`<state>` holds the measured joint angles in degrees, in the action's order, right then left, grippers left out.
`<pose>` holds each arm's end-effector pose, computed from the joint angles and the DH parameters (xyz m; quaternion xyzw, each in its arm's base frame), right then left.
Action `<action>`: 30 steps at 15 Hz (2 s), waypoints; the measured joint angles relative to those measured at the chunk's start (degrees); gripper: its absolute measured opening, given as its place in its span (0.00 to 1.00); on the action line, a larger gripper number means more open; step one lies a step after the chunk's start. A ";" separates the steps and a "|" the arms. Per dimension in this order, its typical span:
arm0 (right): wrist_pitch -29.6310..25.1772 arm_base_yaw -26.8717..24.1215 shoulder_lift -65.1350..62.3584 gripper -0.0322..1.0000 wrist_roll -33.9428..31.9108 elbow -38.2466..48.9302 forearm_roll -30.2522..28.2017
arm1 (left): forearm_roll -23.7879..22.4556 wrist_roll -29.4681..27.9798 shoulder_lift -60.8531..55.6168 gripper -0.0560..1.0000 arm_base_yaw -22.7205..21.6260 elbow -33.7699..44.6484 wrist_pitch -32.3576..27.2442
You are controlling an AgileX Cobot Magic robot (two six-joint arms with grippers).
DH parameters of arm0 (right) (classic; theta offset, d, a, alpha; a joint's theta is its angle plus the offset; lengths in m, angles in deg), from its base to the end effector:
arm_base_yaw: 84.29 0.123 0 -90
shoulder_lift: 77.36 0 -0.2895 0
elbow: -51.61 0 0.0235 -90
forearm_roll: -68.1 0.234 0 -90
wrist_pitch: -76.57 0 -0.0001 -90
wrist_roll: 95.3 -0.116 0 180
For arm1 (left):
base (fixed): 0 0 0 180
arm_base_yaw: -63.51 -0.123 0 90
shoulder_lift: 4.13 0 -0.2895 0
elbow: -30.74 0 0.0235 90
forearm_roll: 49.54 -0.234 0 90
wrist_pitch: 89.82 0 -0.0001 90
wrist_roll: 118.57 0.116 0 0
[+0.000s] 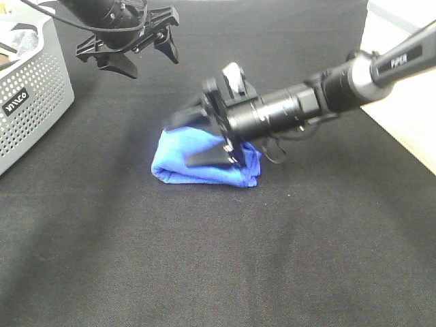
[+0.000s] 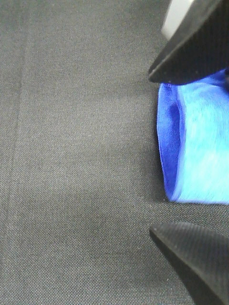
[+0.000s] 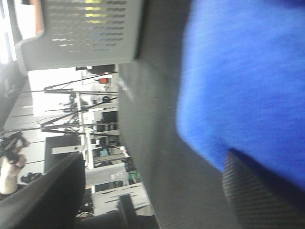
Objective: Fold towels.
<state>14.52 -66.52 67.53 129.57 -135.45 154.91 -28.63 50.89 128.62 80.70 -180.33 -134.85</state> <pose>0.3911 0.2328 0.0878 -0.0115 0.8307 0.5566 0.0051 0.4643 -0.1743 0.2195 -0.0313 0.9456 -0.2226 0.2352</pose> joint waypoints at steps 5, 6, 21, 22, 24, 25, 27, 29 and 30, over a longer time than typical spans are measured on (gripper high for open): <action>-1.72 -3.72 0.46 0.76 0.06 0.00 -2.81 | -0.06 0.00 0.00 0.76 0.00 0.00 -0.06; -2.64 -4.47 -0.11 0.76 0.06 0.00 -3.84 | -0.34 0.00 0.00 0.76 0.00 0.00 -0.40; -3.55 -10.37 -39.30 0.76 -26.30 0.00 -50.53 | -16.73 2.75 -18.39 0.76 0.00 1.15 -24.24; -3.67 -10.37 -42.51 0.76 -28.48 0.23 -53.92 | -17.07 2.75 -22.06 0.76 0.00 3.38 -24.29; -4.13 -10.37 -50.19 0.76 -31.74 2.58 -59.24 | -17.25 2.75 -30.83 0.76 0.00 11.80 -24.29; -4.70 -10.37 -53.97 0.76 -32.60 4.53 -61.36 | -17.30 2.75 -35.70 0.76 0.00 16.67 -24.35; -5.10 -10.37 -62.34 0.76 -33.17 10.14 -64.29 | -17.30 2.75 -47.33 0.76 0.00 26.93 -24.47; -5.16 -10.37 -70.13 0.76 -33.29 16.90 -66.06 | -17.30 2.75 -59.82 0.77 0.00 35.98 -24.52; -4.93 -10.37 -74.08 0.76 -33.35 20.86 -66.86 | -17.30 2.75 -65.89 0.77 0.00 40.45 -24.58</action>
<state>9.59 -76.89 -6.56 96.22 -114.59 88.04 -45.93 53.64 62.73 80.70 -139.87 -159.43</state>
